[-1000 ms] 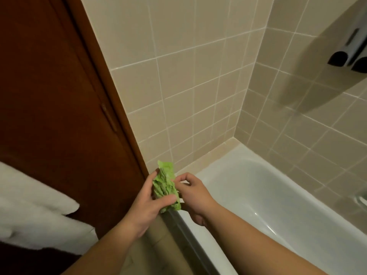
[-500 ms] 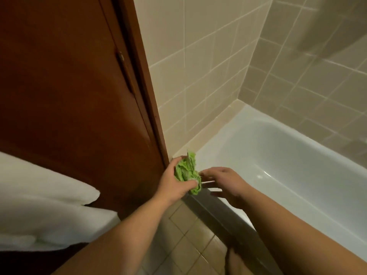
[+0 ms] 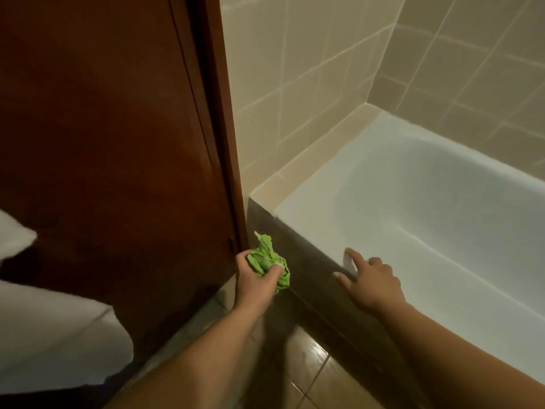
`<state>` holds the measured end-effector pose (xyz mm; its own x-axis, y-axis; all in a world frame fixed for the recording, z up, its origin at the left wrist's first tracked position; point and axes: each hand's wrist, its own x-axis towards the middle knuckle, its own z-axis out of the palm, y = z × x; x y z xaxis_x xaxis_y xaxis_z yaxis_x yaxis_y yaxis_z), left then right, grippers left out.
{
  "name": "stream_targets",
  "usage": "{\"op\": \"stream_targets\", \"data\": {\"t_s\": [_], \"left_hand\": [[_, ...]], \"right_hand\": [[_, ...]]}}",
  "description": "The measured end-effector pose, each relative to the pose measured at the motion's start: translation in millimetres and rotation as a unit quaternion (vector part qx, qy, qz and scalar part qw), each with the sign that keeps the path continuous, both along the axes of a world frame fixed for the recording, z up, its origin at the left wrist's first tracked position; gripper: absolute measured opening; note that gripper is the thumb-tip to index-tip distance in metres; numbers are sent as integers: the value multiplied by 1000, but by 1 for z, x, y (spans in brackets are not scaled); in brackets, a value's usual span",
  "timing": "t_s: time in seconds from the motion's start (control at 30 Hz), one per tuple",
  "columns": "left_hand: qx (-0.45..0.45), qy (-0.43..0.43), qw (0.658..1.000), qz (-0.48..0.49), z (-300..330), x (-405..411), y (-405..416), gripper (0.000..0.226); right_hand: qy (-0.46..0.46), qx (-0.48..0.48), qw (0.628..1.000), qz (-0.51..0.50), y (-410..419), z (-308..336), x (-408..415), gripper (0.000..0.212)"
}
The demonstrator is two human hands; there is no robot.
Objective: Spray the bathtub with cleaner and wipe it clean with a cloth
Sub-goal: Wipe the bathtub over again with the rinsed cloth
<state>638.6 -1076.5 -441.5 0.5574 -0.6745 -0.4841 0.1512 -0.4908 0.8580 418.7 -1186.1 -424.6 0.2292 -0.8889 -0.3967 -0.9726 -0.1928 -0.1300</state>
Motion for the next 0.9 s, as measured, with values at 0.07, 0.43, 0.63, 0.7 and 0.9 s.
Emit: {"op": "stream_targets", "data": {"t_s": [0.07,0.43,0.63,0.7,0.9], "left_hand": [[-35,-5,999,29,-41,-5,-23,60],[-139,6,976,168,-131,-9,-118,78],[-179,4,975,135,-120,-18,-109,79],[-186,-26,971,148,-113,-5,-118,75],[-112,88,976,163,-139,-7,-114,81]], "right_hand": [[-10,-62,998,24,-8,-28,-3,70],[25,-138,986,94,-37,-65,-15,87],[-11,-135,986,99,-38,-66,-15,91],[-12,-135,986,99,-39,-68,-15,92],[-5,-162,981,106,-43,-74,-17,91]]}}
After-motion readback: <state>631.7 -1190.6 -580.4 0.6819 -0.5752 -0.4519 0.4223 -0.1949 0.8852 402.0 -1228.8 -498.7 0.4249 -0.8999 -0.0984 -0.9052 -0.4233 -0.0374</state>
